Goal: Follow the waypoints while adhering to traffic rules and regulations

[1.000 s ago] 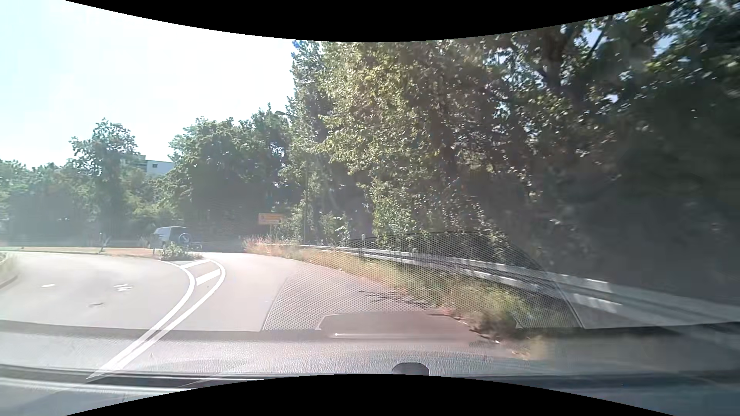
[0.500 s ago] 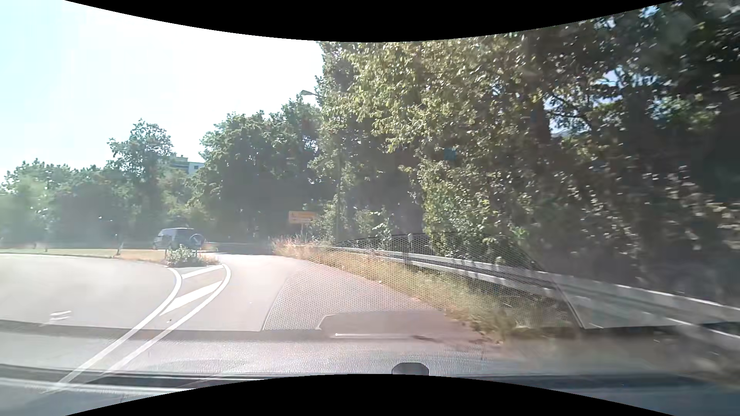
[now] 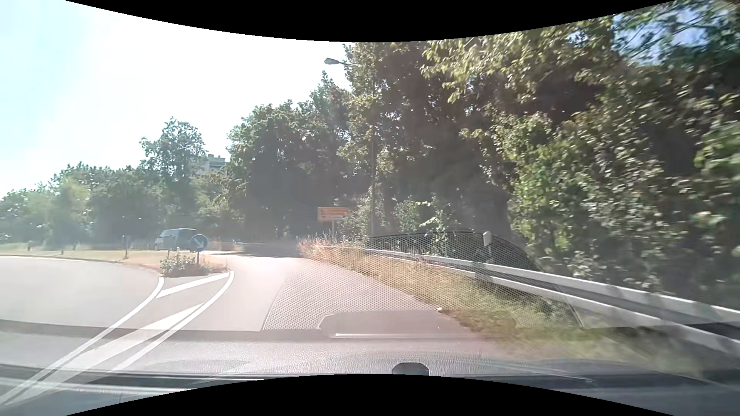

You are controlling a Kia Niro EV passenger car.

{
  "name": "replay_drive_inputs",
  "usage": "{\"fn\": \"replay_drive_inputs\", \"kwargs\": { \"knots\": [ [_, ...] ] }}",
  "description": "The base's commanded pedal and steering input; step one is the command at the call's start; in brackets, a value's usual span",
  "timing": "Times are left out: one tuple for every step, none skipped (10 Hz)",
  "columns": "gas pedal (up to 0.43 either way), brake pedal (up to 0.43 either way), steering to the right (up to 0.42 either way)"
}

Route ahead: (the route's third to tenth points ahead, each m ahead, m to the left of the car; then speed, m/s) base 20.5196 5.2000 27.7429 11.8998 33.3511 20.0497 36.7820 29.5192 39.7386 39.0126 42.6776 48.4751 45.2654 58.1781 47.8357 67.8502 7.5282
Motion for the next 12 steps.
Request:
{"fn": "replay_drive_inputs", "kwargs": {
  "knots": [
    [0.15, 0.0, -0.118],
    [0.15, 0.0, -0.117],
    [0.15, 0.0, -0.117],
    [0.15, 0.0, -0.116],
    [0.15, 0.0, -0.115],
    [0.15, 0.0, -0.114],
    [0.15, 0.0, -0.113],
    [0.15, 0.0, -0.112],
    [0.138, 0.0, -0.111],
    [0.13, 0.0, -0.111],
    [0.13, 0.0, -0.11],
    [0.13, 0.0, -0.109]
  ]
}}
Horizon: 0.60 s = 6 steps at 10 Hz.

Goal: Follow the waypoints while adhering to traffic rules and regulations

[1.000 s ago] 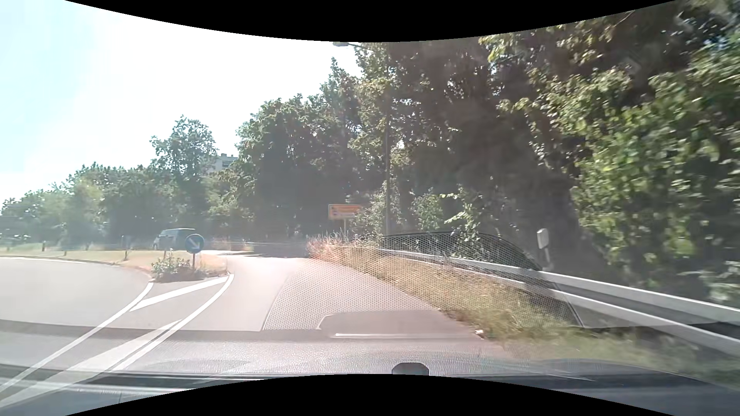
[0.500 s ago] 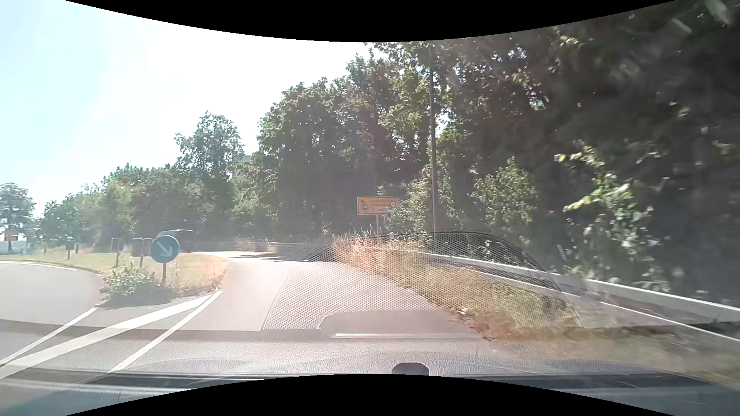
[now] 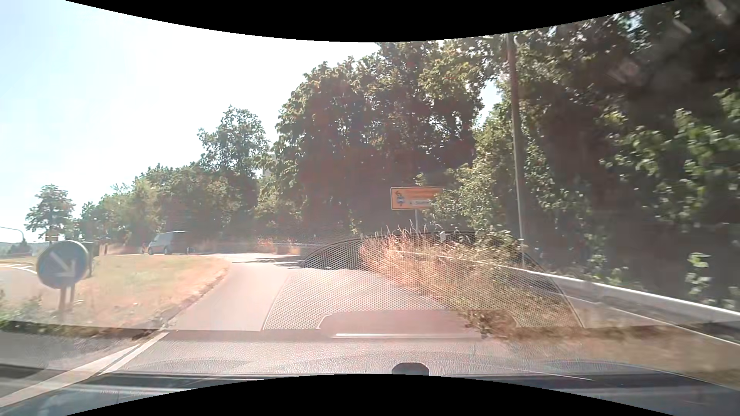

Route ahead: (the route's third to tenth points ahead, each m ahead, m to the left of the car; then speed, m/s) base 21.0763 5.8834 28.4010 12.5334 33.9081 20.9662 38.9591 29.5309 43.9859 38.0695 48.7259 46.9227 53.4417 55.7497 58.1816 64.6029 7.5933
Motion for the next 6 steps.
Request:
{"fn": "replay_drive_inputs", "kwargs": {
  "knots": [
    [0.13, 0.0, -0.109],
    [0.13, 0.0, -0.109],
    [0.13, 0.0, -0.108],
    [0.13, 0.0, -0.108],
    [0.13, 0.0, -0.108],
    [0.13, 0.0, -0.108]
  ]
}}
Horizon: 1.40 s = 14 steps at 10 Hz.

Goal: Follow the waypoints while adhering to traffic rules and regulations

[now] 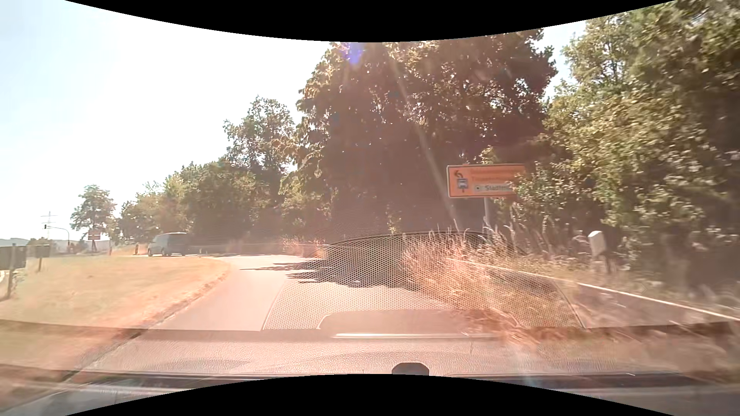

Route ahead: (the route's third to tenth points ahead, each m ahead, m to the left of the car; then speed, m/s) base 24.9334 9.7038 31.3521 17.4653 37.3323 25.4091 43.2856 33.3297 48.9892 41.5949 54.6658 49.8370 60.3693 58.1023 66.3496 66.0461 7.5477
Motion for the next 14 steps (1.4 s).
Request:
{"fn": "replay_drive_inputs", "kwargs": {
  "knots": [
    [0.13, 0.0, -0.108],
    [0.13, 0.0, -0.108],
    [0.13, 0.0, -0.108],
    [0.13, 0.0, -0.108],
    [0.13, 0.0, -0.108],
    [0.13, 0.0, -0.11],
    [0.13, 0.0, -0.112],
    [0.13, 0.0, -0.114],
    [0.13, 0.0, -0.116],
    [0.13, 0.0, -0.116],
    [0.13, 0.0, -0.117],
    [0.13, 0.0, -0.117],
    [0.13, 0.0, -0.119],
    [0.13, 0.0, -0.121]
  ]
}}
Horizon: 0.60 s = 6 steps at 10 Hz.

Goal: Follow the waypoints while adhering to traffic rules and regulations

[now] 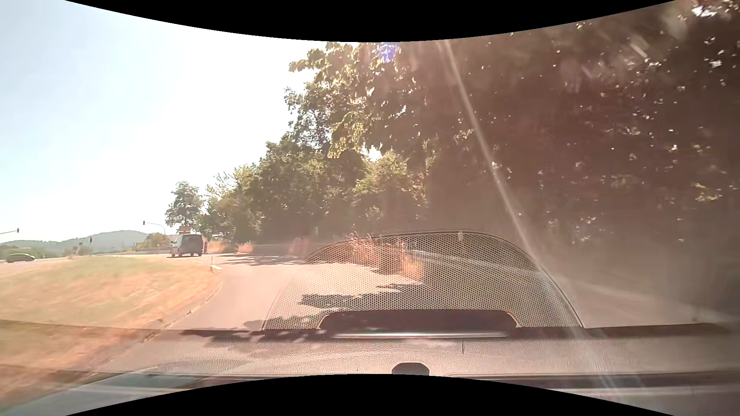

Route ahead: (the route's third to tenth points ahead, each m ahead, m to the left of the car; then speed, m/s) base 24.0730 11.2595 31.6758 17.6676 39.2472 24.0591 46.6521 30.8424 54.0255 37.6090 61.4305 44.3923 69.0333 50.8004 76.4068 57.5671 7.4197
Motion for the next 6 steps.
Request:
{"fn": "replay_drive_inputs", "kwargs": {
  "knots": [
    [0.13, 0.0, -0.122],
    [0.13, 0.0, -0.122],
    [0.13, 0.0, -0.123],
    [0.13, 0.0, -0.125],
    [0.13, 0.0, -0.126],
    [0.13, 0.0, -0.128]
  ]
}}
